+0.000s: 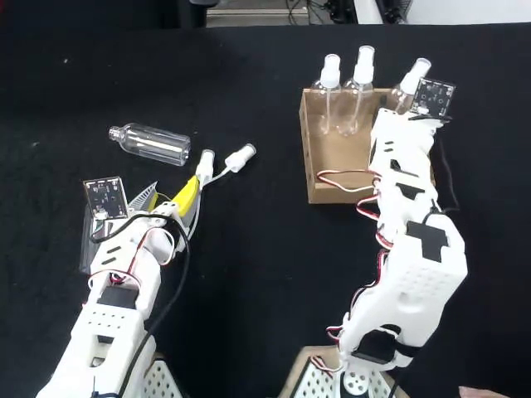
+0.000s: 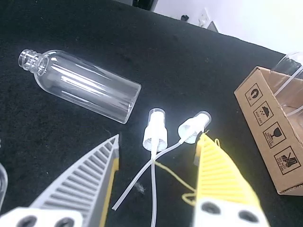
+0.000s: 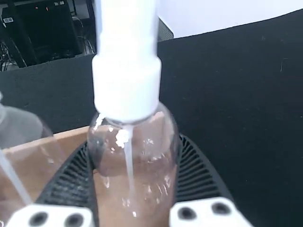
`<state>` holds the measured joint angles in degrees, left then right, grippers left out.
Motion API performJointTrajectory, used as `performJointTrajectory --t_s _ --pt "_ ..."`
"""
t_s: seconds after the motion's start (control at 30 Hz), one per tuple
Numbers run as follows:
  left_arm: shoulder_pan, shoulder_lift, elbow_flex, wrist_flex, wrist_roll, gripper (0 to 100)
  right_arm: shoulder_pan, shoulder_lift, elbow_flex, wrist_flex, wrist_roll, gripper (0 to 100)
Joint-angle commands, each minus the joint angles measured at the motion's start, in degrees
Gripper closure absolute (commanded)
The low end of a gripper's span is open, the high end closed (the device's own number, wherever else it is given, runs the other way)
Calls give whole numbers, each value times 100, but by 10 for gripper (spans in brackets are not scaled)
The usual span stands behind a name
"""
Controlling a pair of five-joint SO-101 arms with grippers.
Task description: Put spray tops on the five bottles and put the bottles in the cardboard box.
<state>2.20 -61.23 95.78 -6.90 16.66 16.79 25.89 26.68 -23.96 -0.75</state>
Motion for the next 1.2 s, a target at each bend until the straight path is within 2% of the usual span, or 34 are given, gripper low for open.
performJointTrajectory --t_s 0.0,0.07,0.27,0.73,0.97,1.17 --pt "-48 -97 119 -132 26 747 114 -40 -189 -149 26 982" --pt "-48 -97 119 -132 26 747 114 -40 -189 -149 53 959" --pt "-48 -97 119 -132 26 747 70 -75 -57 -141 53 805" --pt "-48 -97 119 -141 26 747 70 -75 -40 -141 53 798" --pt "-48 -97 119 -141 26 747 70 -75 -31 -141 53 645" --pt "-48 -97 119 -141 26 747 79 -84 4 -141 53 638"
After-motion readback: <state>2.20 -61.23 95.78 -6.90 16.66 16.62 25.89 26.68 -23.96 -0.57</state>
